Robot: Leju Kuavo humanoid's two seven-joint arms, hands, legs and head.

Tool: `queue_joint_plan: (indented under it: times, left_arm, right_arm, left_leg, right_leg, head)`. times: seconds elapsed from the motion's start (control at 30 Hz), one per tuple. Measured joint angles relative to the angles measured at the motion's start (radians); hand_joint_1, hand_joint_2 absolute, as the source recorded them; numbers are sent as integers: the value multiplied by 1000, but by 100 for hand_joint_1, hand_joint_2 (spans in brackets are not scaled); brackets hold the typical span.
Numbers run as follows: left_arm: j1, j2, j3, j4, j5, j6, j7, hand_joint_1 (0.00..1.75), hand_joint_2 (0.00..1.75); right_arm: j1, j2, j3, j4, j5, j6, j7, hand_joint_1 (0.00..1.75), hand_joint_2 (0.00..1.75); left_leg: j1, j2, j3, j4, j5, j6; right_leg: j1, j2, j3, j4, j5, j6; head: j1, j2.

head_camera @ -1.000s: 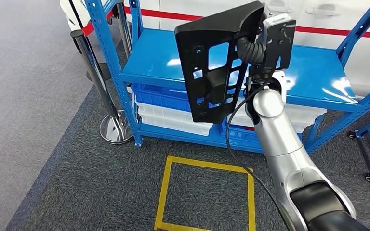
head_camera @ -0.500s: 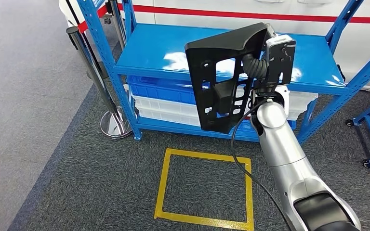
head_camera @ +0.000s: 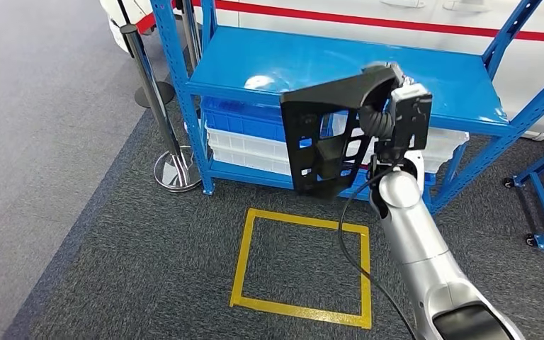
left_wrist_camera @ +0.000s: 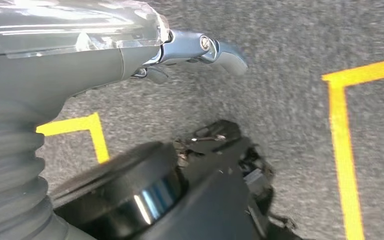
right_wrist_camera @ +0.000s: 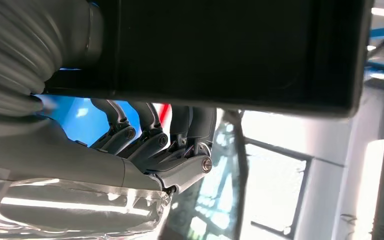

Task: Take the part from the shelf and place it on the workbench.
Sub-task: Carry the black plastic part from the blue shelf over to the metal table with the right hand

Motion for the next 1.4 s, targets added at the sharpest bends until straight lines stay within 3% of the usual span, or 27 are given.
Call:
queue_joint_plan:
  times: [0.03, 0.07, 0.13, 0.2, 0.3, 0.33, 0.37, 0.43, 0.47, 0.5, 0.53, 0.57, 0.6, 0.67, 0.73, 0.83, 0.9, 0.97, 1.0, 1.03, 1.07, 1.13, 1.2, 1.23, 1.33, 1.4]
  left_arm:
    - [2, 0, 0, 0, 0, 2, 0, 0, 175]
    - [3, 0, 0, 0, 0, 3, 0, 0, 175]
    - [3, -1, 0, 0, 0, 5, 0, 0, 175]
    - [3, -2, 0, 0, 0, 7, -1, 0, 175]
    - [6, -3, 4, 0, 0, 14, -1, 0, 175]
    - [8, -3, 6, 0, 0, 18, -1, 0, 175]
    - [9, -3, 8, 0, 0, 22, 0, 0, 175]
    - [11, -3, 13, 0, 1, 34, 6, 0, 175]
    - [12, -3, 17, 0, 1, 41, 10, 0, 175]
    - [12, -3, 21, 0, 2, 51, 15, 0, 175]
    - [12, -4, 24, 0, 2, 63, 20, 0, 175]
    - [13, -5, 26, 0, 1, 77, 26, 0, 175]
    - [13, -6, 28, 0, 1, 90, 33, 0, 175]
    - [14, -6, 31, -2, 0, 110, 43, 0, 175]
    - [16, -6, 33, -4, -1, 115, 48, 0, 175]
    - [21, -7, 37, -5, -4, 116, 52, 0, 175]
    - [24, -9, 39, -6, -12, 115, 52, 0, 175]
    - [25, -10, 40, -6, -22, 113, 52, 0, 175]
    - [26, -11, 40, -6, -27, 112, 52, 0, 175]
    - [27, -12, 39, -6, -32, 112, 51, 0, 175]
    - [27, -13, 39, -6, -36, 111, 50, 0, 175]
    - [25, -15, 39, -6, -43, 110, 47, 0, 175]
    - [23, -15, 39, -7, -51, 110, 45, 0, 175]
    - [23, -14, 39, -7, -55, 111, 45, 0, 175]
    - [21, -14, 39, -7, -68, 116, 49, 0, 175]
    - [18, -14, 39, -7, -73, 121, 53, 0, 175]
  right_arm:
    - [35, 0, -7, -3, 10, -5, -16, 175, 175]
    - [71, -1, -14, -6, 19, -10, -34, 175, 175]
    - [139, 0, -33, -17, 19, -16, -69, 175, 175]
    - [207, 1, -67, -26, -5, -12, -97, 175, 175]
    - [311, 7, -137, -17, -48, 27, -147, 175, 175]
    - [340, 13, -158, -10, -54, 42, -163, 175, 175]
    - [367, 20, -178, -4, -56, 54, -175, 175, 175]
    - [418, 36, -212, 6, -53, 67, -185, 175, 175]
    - [443, 44, -225, 10, -48, 69, -187, 175, 175]
    - [467, 52, -236, 13, -43, 69, -187, 175, 175]
    - [492, 62, -246, 14, -38, 67, -188, 175, 175]
    - [516, 72, -255, 15, -34, 65, -190, 175, 175]
    - [538, 82, -264, 15, -31, 64, -194, 175, 175]
    - [578, 101, -278, 16, -27, 63, -200, 175, 175]
    - [605, 118, -289, 21, -26, 66, -205, 175, 175]
    - [635, 138, -306, 37, -25, 71, -216, 175, 175]
    - [652, 147, -315, 47, -21, 71, -226, 175, 175]
    - [662, 153, -322, 56, -10, 70, -233, 175, 175]
    - [665, 155, -326, 59, 1, 68, -235, 175, 175]
    - [666, 156, -328, 62, 19, 63, -236, 175, 175]
    - [665, 155, -330, 62, 42, 58, -234, 175, 175]
    - [659, 144, -331, 52, 85, 49, -221, 175, 175]
    - [646, 122, -334, 28, 111, 44, -203, 175, 175]
    - [637, 108, -337, 12, 118, 40, -194, 175, 175]
    - [596, 54, -356, -39, 129, 27, -149, 175, 175]
    - [553, 5, -374, -72, 137, 27, -111, 175, 175]
  left_leg:
    - [-1, 0, -11, 2, 6, -1]
    - [-3, -1, -20, 5, 12, -2]
    - [-6, -2, -37, 11, 21, -7]
    - [-7, -3, -42, 14, 29, -17]
    - [-4, -5, -44, 10, 40, -35]
    - [-4, -4, -49, 18, 28, -41]
    - [-3, -4, -59, 44, -2, -47]
    - [1, -3, -91, 150, -95, -58]
    - [3, -3, -106, 214, -134, -62]
    - [4, -3, -112, 262, -154, -66]
    - [5, -2, -103, 281, -153, -68]
    - [6, -2, -75, 260, -133, -68]
    - [6, -2, -29, 205, -107, -66]
    - [2, -3, 70, 63, -87, -55]
    - [-3, -4, 108, -5, -94, -44]
    - [-2, -1, 99, -20, -72, -25]
    - [3, 3, 83, -29, -48, -11]
    - [1, 4, 60, -27, -30, -7]
    - [1, 5, 48, -26, -22, -8]
    - [1, 6, 36, -23, -16, -9]
    - [1, 7, 25, -18, -10, -12]
    - [3, 7, 5, -6, -2, -18]
    - [1, 7, -8, 7, 4, -28]
    - [-1, 7, -13, 11, 8, -34]
    - [-3, 5, -27, 18, 14, -51]
    - [-2, 4, -55, 76, -36, -59]
  right_leg:
    - [0, 0, 12, 5, 7, -1]
    - [0, 0, 44, -28, 29, -3]
    - [5, -1, 141, -165, 63, -15]
    - [13, -3, 198, -256, 71, -28]
    - [17, -6, 199, -278, 83, -46]
    - [14, -7, 195, -283, 92, -54]
    - [10, -9, 189, -288, 102, -61]
    - [7, -9, 171, -291, 119, -70]
    - [8, -10, 160, -290, 126, -71]
    - [8, -10, 150, -288, 133, -70]
    - [9, -10, 138, -285, 140, -69]
    - [9, -11, 127, -281, 146, -66]
    - [9, -10, 116, -276, 151, -64]
    - [9, -10, 100, -267, 161, -56]
    - [9, -9, 95, -264, 171, -44]
    - [7, -6, 89, -263, 175, -26]
    - [4, -2, 66, -205, 108, -18]
    - [2, -1, 30, -82, 13, -12]
    - [1, -1, 19, -27, -11, -9]
    - [0, -1, 22, 1, -13, -6]
    - [-2, -1, 43, -7, 5, -5]
    - [-8, -1, 135, -125, 46, -2]
    - [-6, 3, 208, -235, 56, -9]
    - [-4, 6, 219, -258, 52, -16]
    - [-4, 7, 202, -261, 65, -41]
    - [-7, 5, 186, -264, 79, -58]
  head:
    - [0, 0]
    - [0, 0]
    - [0, 0]
    - [-1, 0]
    - [1, 0]
    - [1, 0]
    - [0, 0]
    - [-1, 0]
    - [-2, 0]
    - [-1, 0]
    - [-1, 0]
    - [-2, 0]
    - [-2, 0]
    - [-1, 0]
    - [-1, 0]
    - [-1, 0]
    - [0, 0]
    - [2, 0]
    - [2, 0]
    - [1, 0]
    - [1, 0]
    - [1, 0]
    - [1, 0]
    - [0, 0]
    - [0, 0]
    - [-1, 0]
